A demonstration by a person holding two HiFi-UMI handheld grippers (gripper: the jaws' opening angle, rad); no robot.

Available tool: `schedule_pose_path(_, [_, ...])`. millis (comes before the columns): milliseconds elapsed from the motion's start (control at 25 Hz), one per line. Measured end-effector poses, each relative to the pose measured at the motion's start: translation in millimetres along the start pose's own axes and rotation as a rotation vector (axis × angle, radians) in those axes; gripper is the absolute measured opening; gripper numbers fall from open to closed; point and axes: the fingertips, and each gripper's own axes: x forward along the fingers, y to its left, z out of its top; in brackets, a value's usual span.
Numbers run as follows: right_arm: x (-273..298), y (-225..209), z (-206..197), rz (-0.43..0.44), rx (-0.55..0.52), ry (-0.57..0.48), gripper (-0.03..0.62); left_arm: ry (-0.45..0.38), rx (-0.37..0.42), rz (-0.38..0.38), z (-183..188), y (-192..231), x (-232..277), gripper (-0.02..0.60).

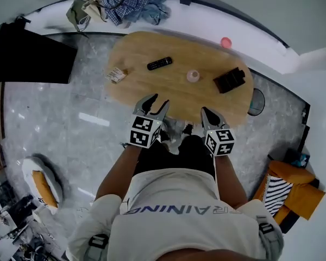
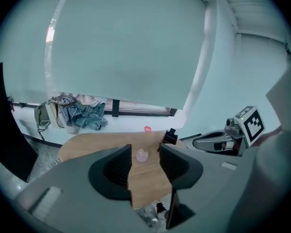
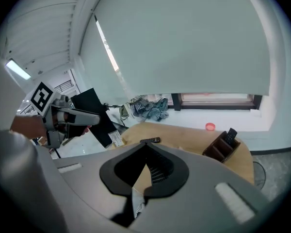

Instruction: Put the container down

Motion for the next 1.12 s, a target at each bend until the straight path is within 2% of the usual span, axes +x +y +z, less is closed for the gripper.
schedule_pose_path(200, [-31,50,42,-0.012,-0.130,-0.057,0.017,-0.121,-0.033,0.029,32,3,-78,0.101])
schedule_pose_path(360, [-58,76,91,-0.028,-0.182,-0.153,0.017,-0.234,-0.016,0.077,69,4,-131,0.015])
schedule_pose_path(520, [-88,86,150,-0.038,-0.219,-0.265,0.016,-0.364,0.011,0.105,115,-3,-166,0.001])
schedule_pose_path(680, [-120,100,191,-0.027,-0.233,-0.358,0.017,-0.460,0.029,0.108,149,-14,-197,-0.002])
schedule_pose_path(840, [-139,111,209,-0.023,-0.233,-0.406,0.015,-0.492,0.077,0.104,164,-20,-207,0.000])
schedule_pose_path(1120, [-149,106,214,-0.049,-0.242,-0.423,0.015,-0.487,0.084,0.062,167,-28,-200,-0.002])
